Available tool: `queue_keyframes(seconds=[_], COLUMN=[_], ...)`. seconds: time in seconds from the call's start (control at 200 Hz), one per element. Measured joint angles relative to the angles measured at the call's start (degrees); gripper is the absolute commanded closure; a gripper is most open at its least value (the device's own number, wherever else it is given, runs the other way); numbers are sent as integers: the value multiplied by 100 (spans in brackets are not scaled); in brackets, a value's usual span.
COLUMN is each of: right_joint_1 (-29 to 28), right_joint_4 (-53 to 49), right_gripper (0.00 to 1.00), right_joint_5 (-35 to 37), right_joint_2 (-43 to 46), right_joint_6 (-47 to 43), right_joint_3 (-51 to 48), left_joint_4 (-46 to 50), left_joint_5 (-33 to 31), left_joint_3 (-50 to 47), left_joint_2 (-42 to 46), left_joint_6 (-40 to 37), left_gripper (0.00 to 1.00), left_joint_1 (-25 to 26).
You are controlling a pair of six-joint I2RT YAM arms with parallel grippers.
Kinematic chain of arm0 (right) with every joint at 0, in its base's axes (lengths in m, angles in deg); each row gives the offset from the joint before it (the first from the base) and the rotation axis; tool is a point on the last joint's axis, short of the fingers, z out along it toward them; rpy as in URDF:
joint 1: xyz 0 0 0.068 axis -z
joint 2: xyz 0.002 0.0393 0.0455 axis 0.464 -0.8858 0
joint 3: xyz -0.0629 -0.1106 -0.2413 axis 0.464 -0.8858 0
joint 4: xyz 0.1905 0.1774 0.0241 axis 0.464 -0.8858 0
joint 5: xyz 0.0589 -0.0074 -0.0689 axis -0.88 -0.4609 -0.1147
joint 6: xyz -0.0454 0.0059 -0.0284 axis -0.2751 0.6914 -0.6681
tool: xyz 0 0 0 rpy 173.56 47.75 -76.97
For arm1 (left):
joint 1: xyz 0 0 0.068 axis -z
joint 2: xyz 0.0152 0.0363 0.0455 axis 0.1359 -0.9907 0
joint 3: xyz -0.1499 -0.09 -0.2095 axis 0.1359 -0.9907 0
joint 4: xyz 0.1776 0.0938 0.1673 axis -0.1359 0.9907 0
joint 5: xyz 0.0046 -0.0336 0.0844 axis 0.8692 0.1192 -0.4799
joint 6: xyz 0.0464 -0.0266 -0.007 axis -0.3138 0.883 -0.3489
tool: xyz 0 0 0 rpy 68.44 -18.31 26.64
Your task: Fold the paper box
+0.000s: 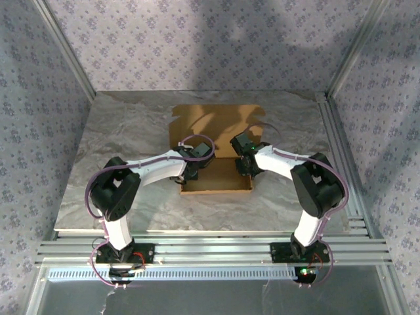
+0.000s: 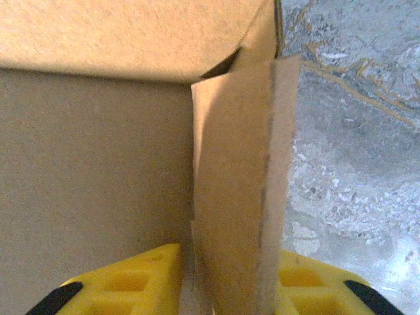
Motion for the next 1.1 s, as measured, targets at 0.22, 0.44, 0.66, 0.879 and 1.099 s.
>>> queue_keyframes(seconds=[0.22,0.44,0.66,0.879,1.099], right_joint_1=[-98,-404,-538,-540,-404], right_joint_4=[-94,-507,-667,-662,-584], right_gripper=[95,100,75,56,45], right_joint_5=[393,1001,1235,1040,590], right_joint_2=[-225,-509,-577,-282,525], right_joint_6=[26,195,286,81,-157], right_joint_3=[181,514,577,492,446], left_joint_4=[68,116,131,120,120], left_joint_5=[-63,-90,-157,-219,-221], left_joint_3=[68,94,140,142,142], left_joint_2=[-81,-101,-264,-238,494], left_joint_6=[2,4,24,-31,-350], left_gripper=[100,100,99,65,53], left_joint_1=[61,74,74,74,74])
